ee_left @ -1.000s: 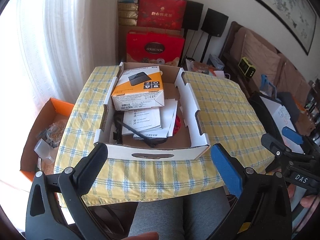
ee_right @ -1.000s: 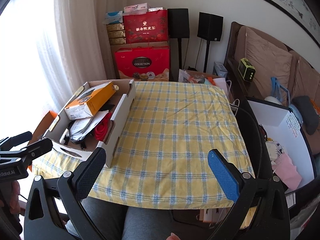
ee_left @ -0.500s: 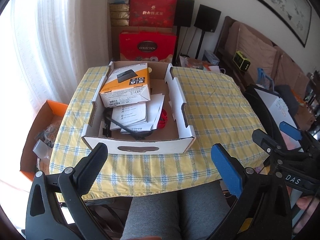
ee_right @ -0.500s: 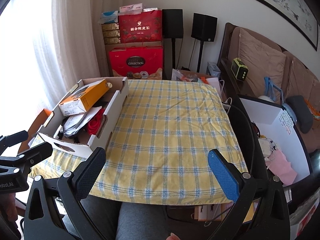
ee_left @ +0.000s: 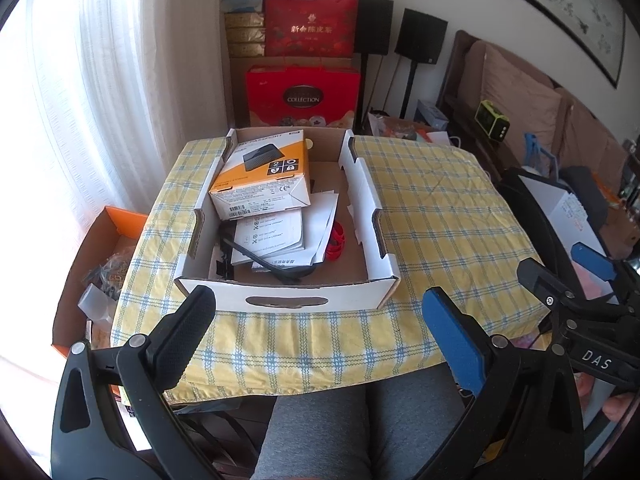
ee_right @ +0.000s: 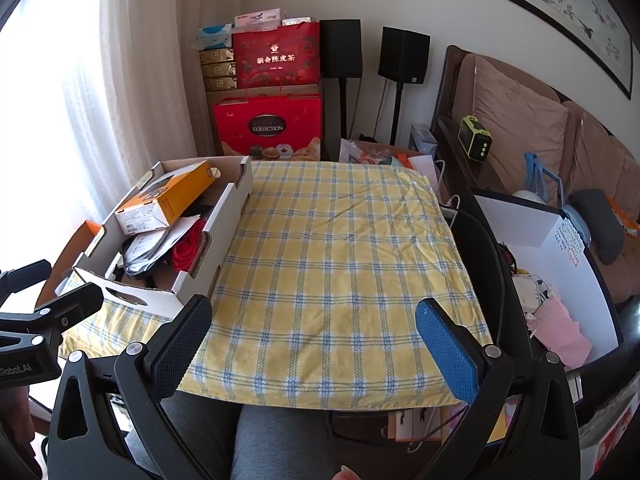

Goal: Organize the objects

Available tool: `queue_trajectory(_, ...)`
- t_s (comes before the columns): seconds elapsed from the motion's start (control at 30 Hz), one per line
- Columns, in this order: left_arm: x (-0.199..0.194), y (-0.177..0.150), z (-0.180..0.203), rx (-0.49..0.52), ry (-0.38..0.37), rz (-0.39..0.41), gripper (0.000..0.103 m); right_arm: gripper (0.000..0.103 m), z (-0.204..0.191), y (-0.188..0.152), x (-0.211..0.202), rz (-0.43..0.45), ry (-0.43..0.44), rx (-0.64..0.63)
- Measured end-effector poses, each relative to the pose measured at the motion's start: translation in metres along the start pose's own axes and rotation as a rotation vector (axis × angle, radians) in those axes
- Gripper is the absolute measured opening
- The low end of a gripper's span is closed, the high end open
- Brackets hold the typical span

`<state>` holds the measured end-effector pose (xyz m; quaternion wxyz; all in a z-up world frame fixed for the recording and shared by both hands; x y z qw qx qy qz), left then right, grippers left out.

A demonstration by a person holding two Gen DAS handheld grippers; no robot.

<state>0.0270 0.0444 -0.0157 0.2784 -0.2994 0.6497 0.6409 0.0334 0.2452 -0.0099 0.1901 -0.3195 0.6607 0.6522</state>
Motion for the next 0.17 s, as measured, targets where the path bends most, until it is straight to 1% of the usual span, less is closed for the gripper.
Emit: queue_trajectory(0.17, 0.0012, -0.0003, -0.0023, -0.003, 0.012, -0.003, 0.103, 0.103, -0.0009, 0.0005, -0.0001, 0.002, -0.003, 0.0)
Point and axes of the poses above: each gripper's, at about its wrist camera, not at the fingertips, and x roughly the way its jaws point, z to its right, y to its top, the point moved 1 cm from there along x, roughly the way its jaws point, and after that the axes turned 8 degrees about y, right-handed, at the moved point
